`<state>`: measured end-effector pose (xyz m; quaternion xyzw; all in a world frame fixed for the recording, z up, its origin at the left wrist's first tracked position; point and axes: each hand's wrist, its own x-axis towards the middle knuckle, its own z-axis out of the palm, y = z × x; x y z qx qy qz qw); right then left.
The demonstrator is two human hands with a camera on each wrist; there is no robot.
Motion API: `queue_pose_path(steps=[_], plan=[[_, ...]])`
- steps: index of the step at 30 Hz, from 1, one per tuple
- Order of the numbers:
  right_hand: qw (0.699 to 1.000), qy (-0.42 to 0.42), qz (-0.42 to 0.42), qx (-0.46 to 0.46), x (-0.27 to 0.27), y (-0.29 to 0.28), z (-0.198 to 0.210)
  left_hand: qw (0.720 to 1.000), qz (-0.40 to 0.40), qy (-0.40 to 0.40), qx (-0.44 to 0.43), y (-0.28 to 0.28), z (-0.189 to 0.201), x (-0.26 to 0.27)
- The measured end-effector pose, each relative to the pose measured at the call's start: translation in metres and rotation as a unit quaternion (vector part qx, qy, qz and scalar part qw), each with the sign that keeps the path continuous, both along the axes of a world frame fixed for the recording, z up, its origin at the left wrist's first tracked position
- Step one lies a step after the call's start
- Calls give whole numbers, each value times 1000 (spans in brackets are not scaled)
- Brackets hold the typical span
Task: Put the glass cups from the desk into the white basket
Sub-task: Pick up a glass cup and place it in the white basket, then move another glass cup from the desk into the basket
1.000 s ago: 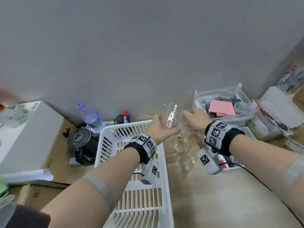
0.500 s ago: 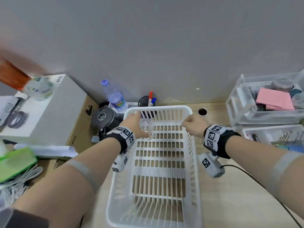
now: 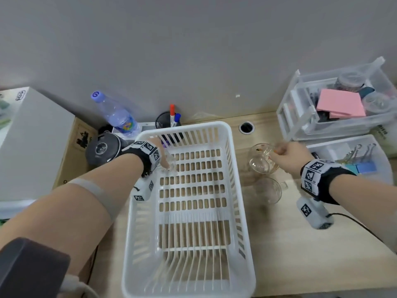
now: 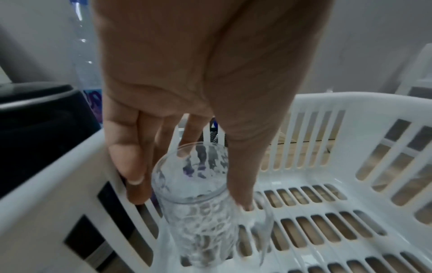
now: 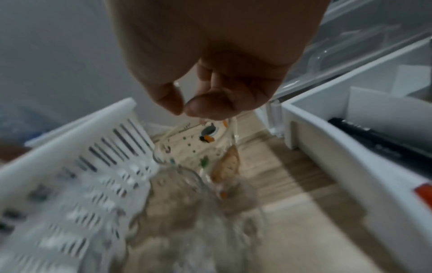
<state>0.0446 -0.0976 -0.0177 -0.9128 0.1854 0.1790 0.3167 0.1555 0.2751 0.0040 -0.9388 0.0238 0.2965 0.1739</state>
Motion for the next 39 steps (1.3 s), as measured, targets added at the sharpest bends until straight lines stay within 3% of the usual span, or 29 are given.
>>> queue_pose_path(steps=[3,7,15,18,22,28,32,34,36,39], plan=[[994,60,92,-18,-17,-1,3,1000,15,-1,-15,1,0,-2],[979,97,177,-44,-33,-3,-6,1000,-23,-8,19,0,4,-11],[973,76,208,-60,-51,-8,-18,992,-8,-121,-28,-11,21,-30],[969,88,221,-61,-55,-13,-25,991,-26,-130,-28,-12,20,-37],[954,118,253,-105,-58,-18,-28,991,21,-105,-77,-10,12,-44],[912,151,357,-136,-40,-22,23,989,22,-80,-126,-14,25,-46],[924,153,330,-119,-9,-28,75,982,-8,-97,-161,-19,52,-44],[947,157,273,-68,8,-23,91,967,-13,-89,-236,-19,61,-43],[963,151,223,1,23,-6,101,944,-72,-76,-314,-24,73,-45],[965,153,204,70,39,37,103,907,-200,-78,-361,-37,87,-49]])
